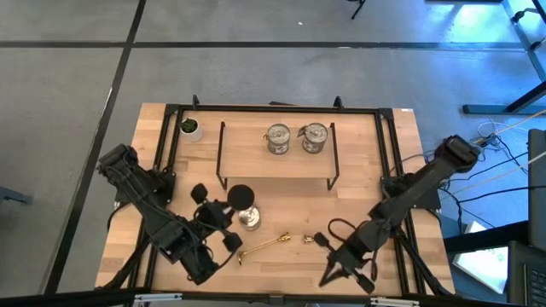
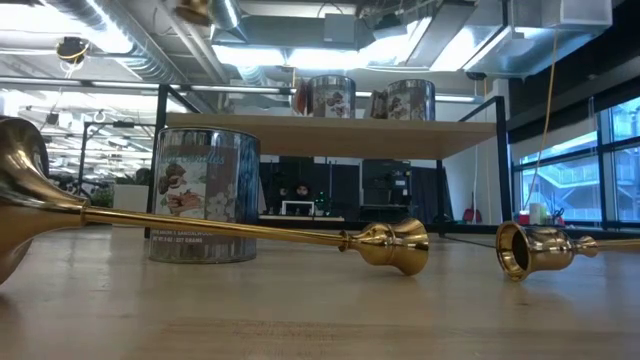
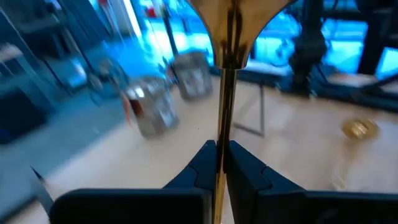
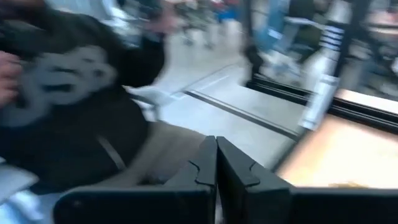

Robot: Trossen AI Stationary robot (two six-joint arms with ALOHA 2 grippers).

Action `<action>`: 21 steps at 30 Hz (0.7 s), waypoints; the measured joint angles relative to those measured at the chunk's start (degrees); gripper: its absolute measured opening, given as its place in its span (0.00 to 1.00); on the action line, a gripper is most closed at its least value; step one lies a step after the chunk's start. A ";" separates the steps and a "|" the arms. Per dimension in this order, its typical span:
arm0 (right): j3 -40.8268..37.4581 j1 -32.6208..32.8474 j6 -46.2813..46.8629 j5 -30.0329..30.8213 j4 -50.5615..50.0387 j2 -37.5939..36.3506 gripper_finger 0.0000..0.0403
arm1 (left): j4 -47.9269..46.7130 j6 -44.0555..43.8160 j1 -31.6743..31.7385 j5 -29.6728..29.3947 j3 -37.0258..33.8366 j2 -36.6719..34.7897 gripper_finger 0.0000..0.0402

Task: Pick & Place candle stick holders
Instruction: Put the left gold candle holder on the shelf

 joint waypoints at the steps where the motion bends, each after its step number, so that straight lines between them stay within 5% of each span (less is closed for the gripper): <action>1: 2.27 -0.01 -0.53 2.52 -3.82 -0.32 0.02 | -0.01 1.15 0.38 -1.53 0.01 -0.12 0.03; 6: 15.68 0.41 -3.63 14.35 -19.42 -0.55 0.14 | -0.08 7.18 1.71 -6.00 0.01 -0.64 0.03; 11: 20.93 1.01 -9.34 25.86 -22.25 0.38 0.37 | -1.18 11.25 1.69 -9.22 -0.01 -1.15 0.03; 16: 20.98 -0.57 -10.24 27.81 -21.40 1.97 0.53 | -2.41 11.80 1.38 -10.12 -0.27 -2.37 0.03; 21: 20.95 -2.01 -9.74 28.03 -21.62 5.18 0.55 | 1.23 13.47 1.99 -8.64 -0.48 -2.17 0.03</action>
